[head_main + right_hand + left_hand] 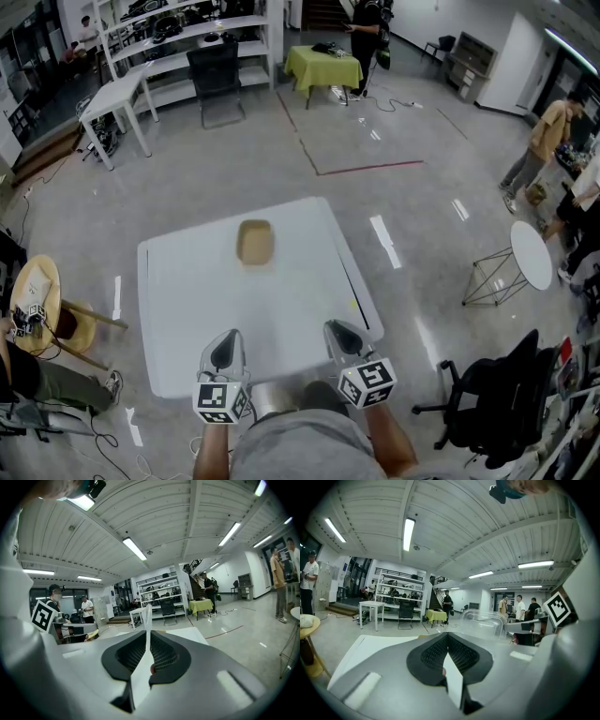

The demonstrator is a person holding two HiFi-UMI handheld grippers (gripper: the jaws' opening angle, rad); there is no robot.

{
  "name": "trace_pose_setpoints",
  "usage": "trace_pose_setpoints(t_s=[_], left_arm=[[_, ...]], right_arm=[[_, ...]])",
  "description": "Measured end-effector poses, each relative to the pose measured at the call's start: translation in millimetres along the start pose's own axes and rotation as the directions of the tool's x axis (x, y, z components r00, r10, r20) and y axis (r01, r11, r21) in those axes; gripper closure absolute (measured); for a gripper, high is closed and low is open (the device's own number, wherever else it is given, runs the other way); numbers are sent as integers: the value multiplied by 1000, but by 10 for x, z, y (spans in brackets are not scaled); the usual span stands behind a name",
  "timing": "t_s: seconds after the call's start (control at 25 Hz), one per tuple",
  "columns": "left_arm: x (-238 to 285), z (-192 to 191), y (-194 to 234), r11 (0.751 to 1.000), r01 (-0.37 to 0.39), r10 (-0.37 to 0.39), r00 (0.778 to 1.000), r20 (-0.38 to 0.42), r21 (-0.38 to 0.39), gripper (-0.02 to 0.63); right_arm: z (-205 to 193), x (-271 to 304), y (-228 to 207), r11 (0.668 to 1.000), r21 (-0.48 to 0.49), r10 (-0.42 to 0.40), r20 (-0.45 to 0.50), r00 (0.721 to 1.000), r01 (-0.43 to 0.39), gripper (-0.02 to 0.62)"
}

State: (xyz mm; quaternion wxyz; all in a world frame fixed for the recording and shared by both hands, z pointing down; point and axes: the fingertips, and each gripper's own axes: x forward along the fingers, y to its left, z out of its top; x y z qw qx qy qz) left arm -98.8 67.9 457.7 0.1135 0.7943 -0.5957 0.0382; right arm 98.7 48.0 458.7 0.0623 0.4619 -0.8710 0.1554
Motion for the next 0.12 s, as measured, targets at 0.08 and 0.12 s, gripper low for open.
trace_pose_setpoints(t_s=[0.08,0.12], left_arm=[[4,3,5,1000,0,0,1000,0,-1,595],[6,4,7,1000,0,0,1000,0,-1,595]], right_arm=[[1,4,6,1000,0,1,0,1000,-1,565],[1,5,9,1000,0,1,0,1000,-1,565]])
